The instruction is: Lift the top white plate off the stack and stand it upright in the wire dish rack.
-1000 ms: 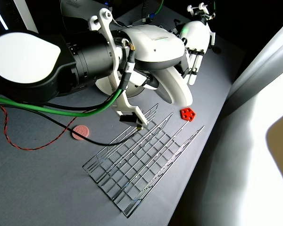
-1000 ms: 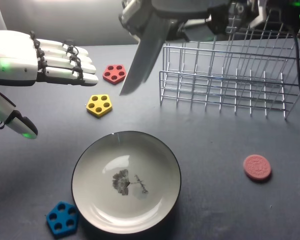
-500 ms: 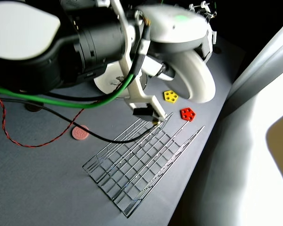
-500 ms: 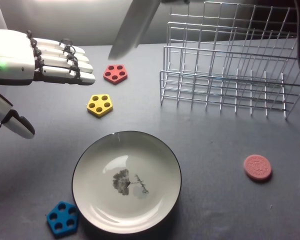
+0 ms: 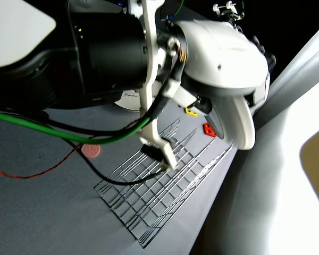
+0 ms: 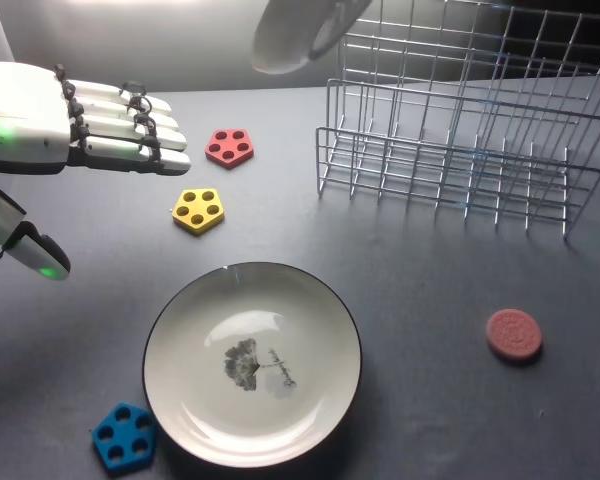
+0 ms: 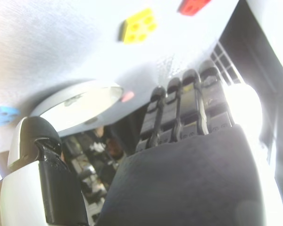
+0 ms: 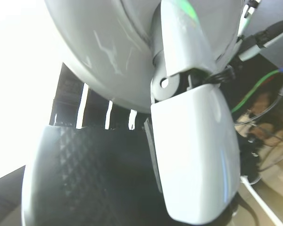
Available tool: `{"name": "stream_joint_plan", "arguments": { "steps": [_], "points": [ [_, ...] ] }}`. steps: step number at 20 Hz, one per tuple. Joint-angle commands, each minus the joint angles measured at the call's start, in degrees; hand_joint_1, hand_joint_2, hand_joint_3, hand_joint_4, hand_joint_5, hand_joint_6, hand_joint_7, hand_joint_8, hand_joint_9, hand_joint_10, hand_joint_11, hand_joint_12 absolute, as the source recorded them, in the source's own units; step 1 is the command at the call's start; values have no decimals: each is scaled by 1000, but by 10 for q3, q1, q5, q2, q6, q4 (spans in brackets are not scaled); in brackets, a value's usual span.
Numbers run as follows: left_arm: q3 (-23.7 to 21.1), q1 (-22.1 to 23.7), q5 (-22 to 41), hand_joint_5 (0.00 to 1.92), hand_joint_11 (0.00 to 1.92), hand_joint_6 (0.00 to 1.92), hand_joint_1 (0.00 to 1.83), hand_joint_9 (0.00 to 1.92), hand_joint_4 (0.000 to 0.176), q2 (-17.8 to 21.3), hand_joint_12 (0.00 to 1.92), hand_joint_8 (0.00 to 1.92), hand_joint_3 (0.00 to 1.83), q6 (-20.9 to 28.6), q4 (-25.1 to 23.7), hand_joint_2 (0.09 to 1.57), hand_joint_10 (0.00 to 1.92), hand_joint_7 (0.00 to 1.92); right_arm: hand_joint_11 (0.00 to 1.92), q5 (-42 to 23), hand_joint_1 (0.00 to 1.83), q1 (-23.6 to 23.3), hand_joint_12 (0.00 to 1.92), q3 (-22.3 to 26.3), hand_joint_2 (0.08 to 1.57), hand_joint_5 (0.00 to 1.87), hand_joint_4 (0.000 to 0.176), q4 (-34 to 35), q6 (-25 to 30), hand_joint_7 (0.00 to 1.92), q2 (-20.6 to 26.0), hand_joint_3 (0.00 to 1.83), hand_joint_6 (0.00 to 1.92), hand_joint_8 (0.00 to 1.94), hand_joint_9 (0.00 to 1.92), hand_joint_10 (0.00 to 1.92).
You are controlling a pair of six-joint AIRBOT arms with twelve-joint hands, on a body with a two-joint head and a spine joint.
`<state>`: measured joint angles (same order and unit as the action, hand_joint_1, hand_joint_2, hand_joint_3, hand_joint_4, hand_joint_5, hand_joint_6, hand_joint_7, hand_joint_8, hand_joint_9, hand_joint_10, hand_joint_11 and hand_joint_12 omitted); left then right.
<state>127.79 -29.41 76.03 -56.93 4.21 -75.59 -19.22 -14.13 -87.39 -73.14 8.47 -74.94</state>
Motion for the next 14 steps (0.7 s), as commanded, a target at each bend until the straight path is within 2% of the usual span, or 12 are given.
{"name": "stream_joint_plan", "arguments": {
  "steps": [1,2,4,5,6,8,10,11,12,13,14],
  "points": [
    [1,15,28,0,13,0,398,0,0,4,51,0,3,-1,53,962,0,0,937,-22,1490,-20,1392,-2,1096,895,0,27,-1,932,7,0,1130,809,989,882],
    [1,15,29,2,24,1,389,5,0,4,58,4,3,-1,53,963,2,9,978,-25,1493,-22,1330,-3,1075,948,0,27,-1,972,6,1,1061,738,1026,831],
    [1,15,30,0,18,0,424,1,0,4,62,0,2,-3,52,963,0,0,979,-26,1494,-32,1333,-3,1072,948,0,27,-1,1008,2,1,1060,689,1023,829],
    [1,15,30,0,3,0,395,0,0,4,58,1,5,-3,51,973,0,3,838,-26,1482,-37,1512,-2,1140,805,0,27,-1,872,1,0,1219,866,884,1013],
    [1,15,31,9,20,3,402,7,0,4,68,5,0,-3,51,963,3,13,796,-21,1478,-44,1563,0,1155,781,0,27,-1,821,1,0,1262,925,854,1054],
    [1,15,32,0,6,0,413,0,0,5,72,0,0,-3,51,960,0,0,778,-5,1477,-59,1585,8,1160,764,0,27,3,823,5,0,1288,929,847,1059],
    [1,15,33,0,6,0,322,0,0,7,75,0,5,-3,51,974,0,0,756,11,1476,-74,1611,16,1165,746,0,27,11,826,14,0,1304,932,839,1079],
    [1,15,33,0,0,0,317,0,0,7,36,0,4,-3,51,978,0,0,769,20,1479,-81,1594,19,1155,748,0,27,13,856,17,0,1278,899,876,1044],
    [1,15,33,1,22,0,324,7,0,8,39,5,0,-3,51,968,3,14,917,31,1491,-87,1422,23,1088,887,0,27,14,1014,20,0,1119,685,1017,847],
    [1,15,33,0,10,0,360,1,0,8,34,5,0,-3,52,966,0,15,985,44,1497,-90,1331,26,1055,951,0,27,14,1112,23,0,1023,524,1091,732],
    [1,15,33,0,1,0,361,0,0,8,6,0,4,-3,52,981,0,2,1009,60,1499,-92,1298,31,1042,975,0,27,14,1143,25,0,973,475,1128,675]
  ]
}}
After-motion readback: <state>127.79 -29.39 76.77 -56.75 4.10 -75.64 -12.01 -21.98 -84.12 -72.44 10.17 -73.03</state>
